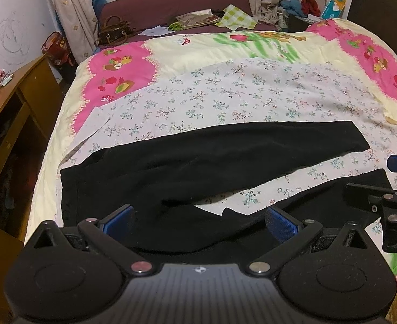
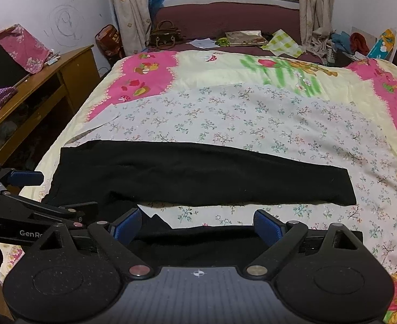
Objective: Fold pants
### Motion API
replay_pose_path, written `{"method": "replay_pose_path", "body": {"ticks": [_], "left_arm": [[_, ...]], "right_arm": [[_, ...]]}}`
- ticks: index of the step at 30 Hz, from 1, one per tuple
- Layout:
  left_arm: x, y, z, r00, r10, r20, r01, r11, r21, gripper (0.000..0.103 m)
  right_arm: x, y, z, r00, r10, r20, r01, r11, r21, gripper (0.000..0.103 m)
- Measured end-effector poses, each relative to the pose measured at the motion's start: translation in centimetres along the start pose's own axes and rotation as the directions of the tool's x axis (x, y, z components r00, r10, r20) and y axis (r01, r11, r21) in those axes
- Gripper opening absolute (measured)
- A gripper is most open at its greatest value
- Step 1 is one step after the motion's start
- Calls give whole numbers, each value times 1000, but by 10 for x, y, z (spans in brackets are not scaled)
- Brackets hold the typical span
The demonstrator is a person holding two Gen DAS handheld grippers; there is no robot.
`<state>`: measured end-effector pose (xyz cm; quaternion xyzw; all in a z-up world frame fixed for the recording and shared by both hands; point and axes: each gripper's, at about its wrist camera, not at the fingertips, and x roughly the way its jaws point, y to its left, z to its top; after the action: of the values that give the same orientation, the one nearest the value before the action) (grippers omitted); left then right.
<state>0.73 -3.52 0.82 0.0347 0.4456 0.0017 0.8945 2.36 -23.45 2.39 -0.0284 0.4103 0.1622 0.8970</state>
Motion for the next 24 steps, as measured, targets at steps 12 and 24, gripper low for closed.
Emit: {"method": "replay_pose_path", "body": {"ticks": [12, 24], "left_arm": [[-2, 1, -2, 1000, -17, 14, 17, 1000, 19, 103], [-2, 2, -4, 1000, -19, 6, 19, 1000, 15, 103]], "right_arm": [[-3, 3, -2, 1000, -11, 4, 11, 1000, 9, 77], [-2, 5, -2, 1000, -2, -1, 2, 1000, -3, 77]]}}
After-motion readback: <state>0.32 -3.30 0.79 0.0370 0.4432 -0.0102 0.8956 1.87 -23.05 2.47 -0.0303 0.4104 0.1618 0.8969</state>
